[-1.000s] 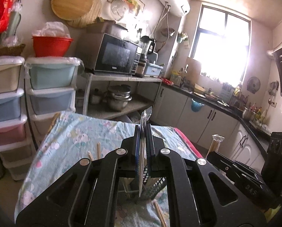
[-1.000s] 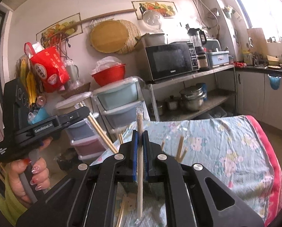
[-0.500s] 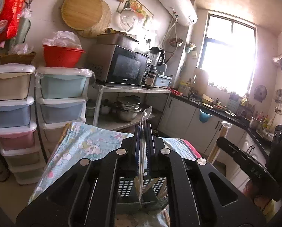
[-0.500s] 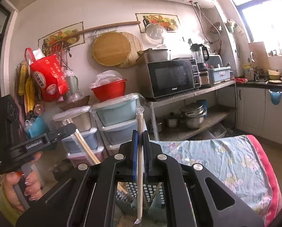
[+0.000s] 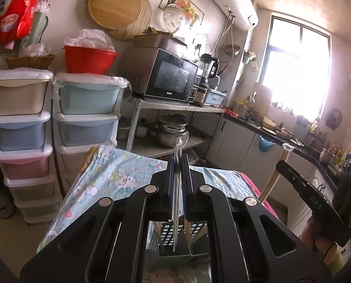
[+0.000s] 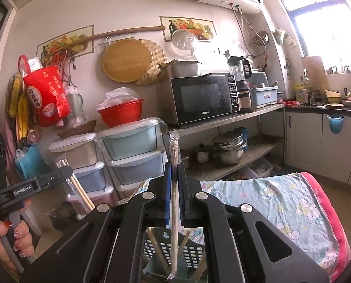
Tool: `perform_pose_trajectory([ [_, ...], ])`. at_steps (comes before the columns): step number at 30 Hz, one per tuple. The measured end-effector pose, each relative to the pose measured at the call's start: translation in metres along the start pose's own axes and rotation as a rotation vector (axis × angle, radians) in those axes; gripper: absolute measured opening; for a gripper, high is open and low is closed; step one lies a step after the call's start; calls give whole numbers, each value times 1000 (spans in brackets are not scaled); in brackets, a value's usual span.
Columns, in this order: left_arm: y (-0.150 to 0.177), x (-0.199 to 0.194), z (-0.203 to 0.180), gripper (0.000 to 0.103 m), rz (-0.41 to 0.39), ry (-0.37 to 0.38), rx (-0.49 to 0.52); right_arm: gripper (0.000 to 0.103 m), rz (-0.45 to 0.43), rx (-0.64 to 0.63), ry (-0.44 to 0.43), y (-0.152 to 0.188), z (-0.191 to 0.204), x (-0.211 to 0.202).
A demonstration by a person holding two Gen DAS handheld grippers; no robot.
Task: Organize utensils
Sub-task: 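Lower the right tool's chopstick into the caddy and open while the left tool releases its own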
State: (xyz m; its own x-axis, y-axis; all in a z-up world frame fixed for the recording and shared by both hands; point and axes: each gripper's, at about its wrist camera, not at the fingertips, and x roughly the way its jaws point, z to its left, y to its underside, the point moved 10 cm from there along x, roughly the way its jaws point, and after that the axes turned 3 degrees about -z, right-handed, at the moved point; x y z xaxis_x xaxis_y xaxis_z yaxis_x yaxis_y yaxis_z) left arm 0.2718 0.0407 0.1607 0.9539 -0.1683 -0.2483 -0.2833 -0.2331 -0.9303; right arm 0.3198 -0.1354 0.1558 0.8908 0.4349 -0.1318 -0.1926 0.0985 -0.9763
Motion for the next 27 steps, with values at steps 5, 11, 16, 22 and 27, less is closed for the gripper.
perform_pose_trajectory([
  [5,13,13,1,3,26,-9,1,6,-11,-8,20,8,-6,7],
  [11,30,27,3,3,64,-18,-1,6,-5,-4,41,22,-15,16],
  [16,43,35,4,3,94,-18,-4,6,7,7,52,32,-18,22],
  [22,58,44,5,3,128,-19,-4,6,29,11,56,43,-20,27],
  [27,67,49,6,3,152,-23,-3,6,48,21,59,48,-22,30],
])
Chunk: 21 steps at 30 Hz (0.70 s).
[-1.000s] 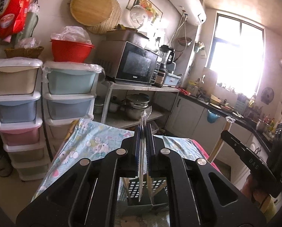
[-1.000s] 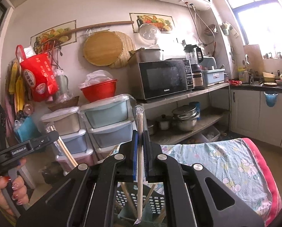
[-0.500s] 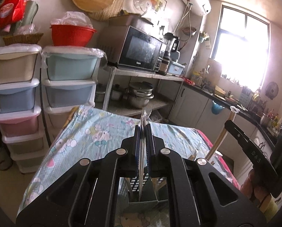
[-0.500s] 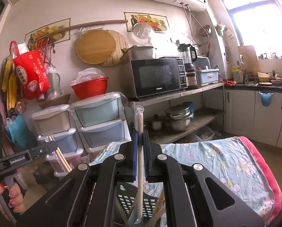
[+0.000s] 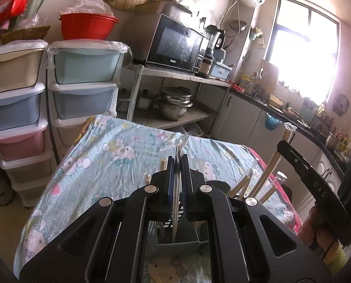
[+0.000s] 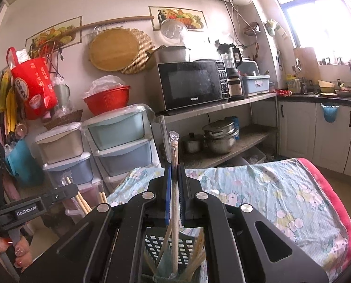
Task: Organize utensils
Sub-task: 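Lower the right tool's chopstick into the caddy and open while the left tool releases its own, then raise both open tools away from the caddy toward the loose chopsticks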
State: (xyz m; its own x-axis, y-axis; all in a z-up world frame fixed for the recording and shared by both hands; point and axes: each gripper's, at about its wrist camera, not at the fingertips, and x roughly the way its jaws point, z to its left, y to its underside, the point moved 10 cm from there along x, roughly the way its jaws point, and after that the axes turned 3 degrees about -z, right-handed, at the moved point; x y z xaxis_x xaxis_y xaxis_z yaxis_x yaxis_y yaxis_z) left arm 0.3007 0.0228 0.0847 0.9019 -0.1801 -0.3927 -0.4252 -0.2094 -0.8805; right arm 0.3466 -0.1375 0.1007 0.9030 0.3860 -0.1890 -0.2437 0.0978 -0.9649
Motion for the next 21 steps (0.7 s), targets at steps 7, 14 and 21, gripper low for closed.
perform_pose_trajectory([
  [7,10,5,1,7,29,-7,-7,30,41,35,3,9,-7,1],
  [14,16,6,7,32,41,-20,-24,34,82,47,11,20,-12,-1],
  [21,20,2,11,56,43,-23,-44,37,121,60,13,31,-17,-6],
])
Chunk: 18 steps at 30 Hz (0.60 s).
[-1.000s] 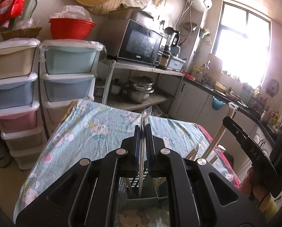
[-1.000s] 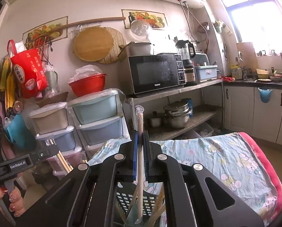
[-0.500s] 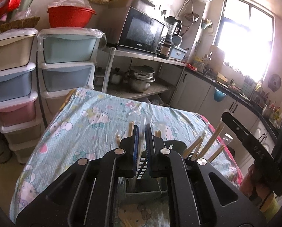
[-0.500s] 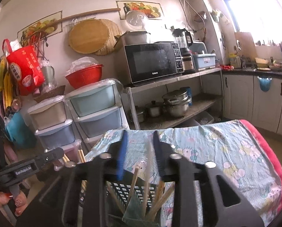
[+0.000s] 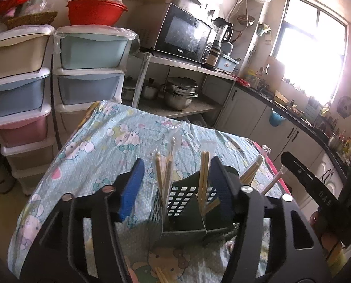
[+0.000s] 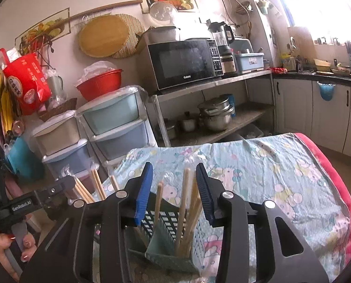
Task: Organize utensils
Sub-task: 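Raise both open tools away from the caddy toward the loose chopsticks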
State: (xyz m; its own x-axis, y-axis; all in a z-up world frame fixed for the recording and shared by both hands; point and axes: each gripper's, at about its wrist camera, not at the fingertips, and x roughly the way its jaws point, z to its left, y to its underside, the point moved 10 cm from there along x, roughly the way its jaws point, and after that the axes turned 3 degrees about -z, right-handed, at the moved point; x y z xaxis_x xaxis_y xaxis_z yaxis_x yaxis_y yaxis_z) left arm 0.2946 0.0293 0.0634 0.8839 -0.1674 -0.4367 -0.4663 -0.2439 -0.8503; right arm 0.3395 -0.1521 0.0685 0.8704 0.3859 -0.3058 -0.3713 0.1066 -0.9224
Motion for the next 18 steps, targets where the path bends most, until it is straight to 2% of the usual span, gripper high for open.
perform_pose_trajectory([
  [3,2,-2,1,70,2,-4,-5,38,10,5,-3,4,-1,-3],
  [7,5,-5,1,82,4,1,-8,39,22,10,-8,8,-2,-7],
  [12,8,-9,-1,92,1,-2,0,43,27,12,-13,11,-1,-14],
  [18,16,-12,-2,92,13,-1,10,44,38,9,-25,16,2,-26],
])
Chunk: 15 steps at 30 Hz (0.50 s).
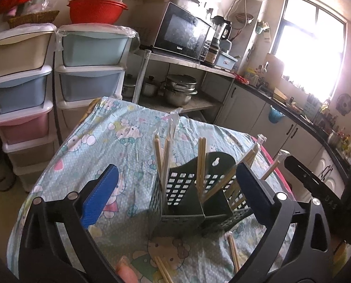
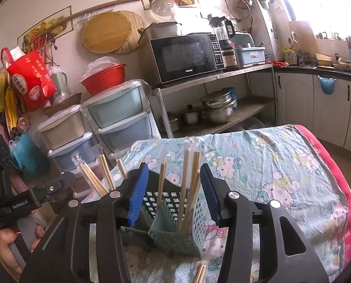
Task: Organize utensils
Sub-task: 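Raise both open tools away from the caddy toward the loose chopsticks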
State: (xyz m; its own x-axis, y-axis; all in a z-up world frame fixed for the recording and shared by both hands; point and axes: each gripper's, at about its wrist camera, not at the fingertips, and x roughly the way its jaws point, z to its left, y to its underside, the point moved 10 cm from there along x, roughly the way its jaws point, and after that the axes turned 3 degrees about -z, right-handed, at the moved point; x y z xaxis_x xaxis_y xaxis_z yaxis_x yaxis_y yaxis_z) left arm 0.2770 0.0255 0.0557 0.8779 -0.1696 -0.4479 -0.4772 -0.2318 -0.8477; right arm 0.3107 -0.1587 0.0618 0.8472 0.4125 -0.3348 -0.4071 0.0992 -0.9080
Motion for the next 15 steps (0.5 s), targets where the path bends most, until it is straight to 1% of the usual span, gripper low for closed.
perform_pose_trajectory([
  [9,17,-2,2,92,24,-4,-2,45,23,-1,-7,15,2,-13],
  [15,28,-4,1,92,40,-3,-1,46,64,0,-8,31,1,-17],
])
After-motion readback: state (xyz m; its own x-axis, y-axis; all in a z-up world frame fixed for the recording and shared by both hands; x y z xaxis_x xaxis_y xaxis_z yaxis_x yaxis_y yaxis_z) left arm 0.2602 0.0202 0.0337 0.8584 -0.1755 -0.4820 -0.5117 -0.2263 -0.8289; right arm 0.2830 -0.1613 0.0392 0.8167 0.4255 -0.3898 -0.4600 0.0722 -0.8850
